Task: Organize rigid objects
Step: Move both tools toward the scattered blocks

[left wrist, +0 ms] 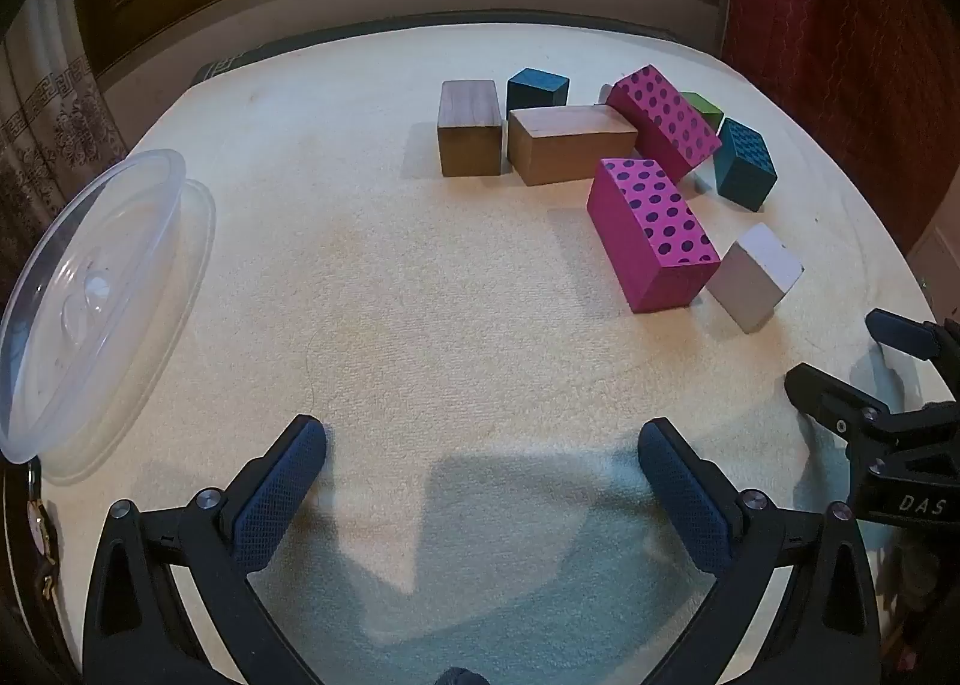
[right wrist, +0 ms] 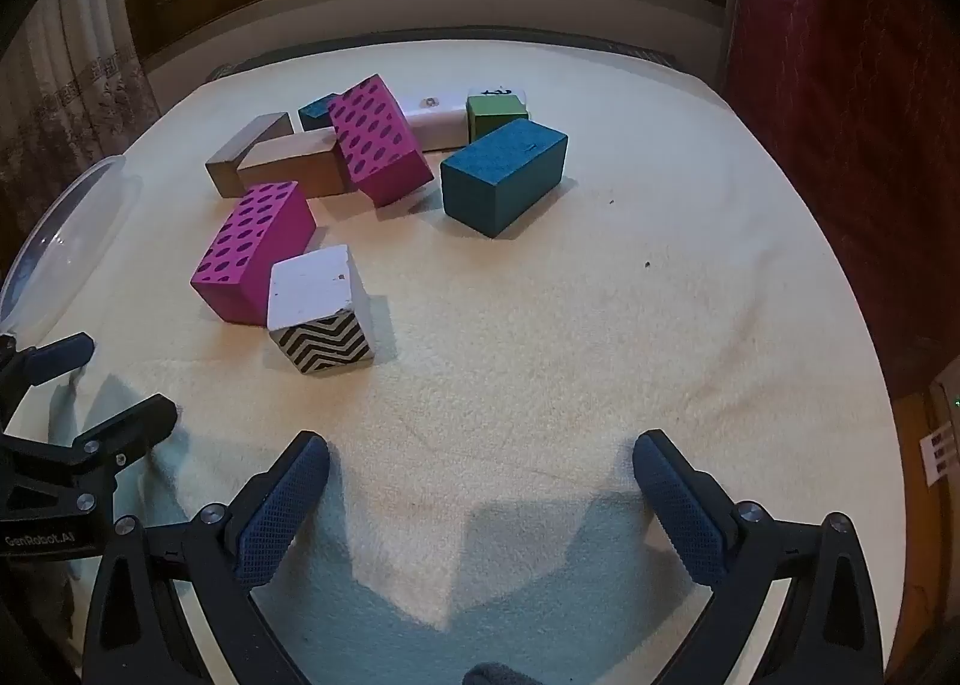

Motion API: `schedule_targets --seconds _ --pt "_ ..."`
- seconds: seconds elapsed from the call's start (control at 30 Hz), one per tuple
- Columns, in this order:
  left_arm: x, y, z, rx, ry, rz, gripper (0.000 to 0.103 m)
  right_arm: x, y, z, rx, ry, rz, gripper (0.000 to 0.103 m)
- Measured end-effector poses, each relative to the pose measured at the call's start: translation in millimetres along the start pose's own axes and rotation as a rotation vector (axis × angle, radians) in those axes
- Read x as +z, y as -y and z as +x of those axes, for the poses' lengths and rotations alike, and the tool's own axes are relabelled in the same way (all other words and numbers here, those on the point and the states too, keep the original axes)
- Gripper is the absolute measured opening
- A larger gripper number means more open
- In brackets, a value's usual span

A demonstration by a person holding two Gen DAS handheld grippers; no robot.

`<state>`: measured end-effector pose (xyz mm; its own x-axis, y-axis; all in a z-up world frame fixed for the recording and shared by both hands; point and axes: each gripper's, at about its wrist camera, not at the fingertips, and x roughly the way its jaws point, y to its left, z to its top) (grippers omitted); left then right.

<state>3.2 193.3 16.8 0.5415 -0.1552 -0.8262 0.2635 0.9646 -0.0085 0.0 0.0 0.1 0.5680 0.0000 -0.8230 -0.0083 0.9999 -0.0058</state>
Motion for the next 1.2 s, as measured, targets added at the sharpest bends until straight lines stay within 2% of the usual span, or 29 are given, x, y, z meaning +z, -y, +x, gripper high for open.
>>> schedule_targets --seconds 0.63,1.2 --pt "0.1 0.1 -0.1 -0.002 0.003 -0.001 0.103 -11.7 1.2 -3.4 -0.006 0.047 0.006 0.103" --pt "-5.2 -3.0 -1.3 -0.017 0.017 0.016 0.103 -9.9 2.0 -5.7 -0.014 0.043 0.011 0.103"
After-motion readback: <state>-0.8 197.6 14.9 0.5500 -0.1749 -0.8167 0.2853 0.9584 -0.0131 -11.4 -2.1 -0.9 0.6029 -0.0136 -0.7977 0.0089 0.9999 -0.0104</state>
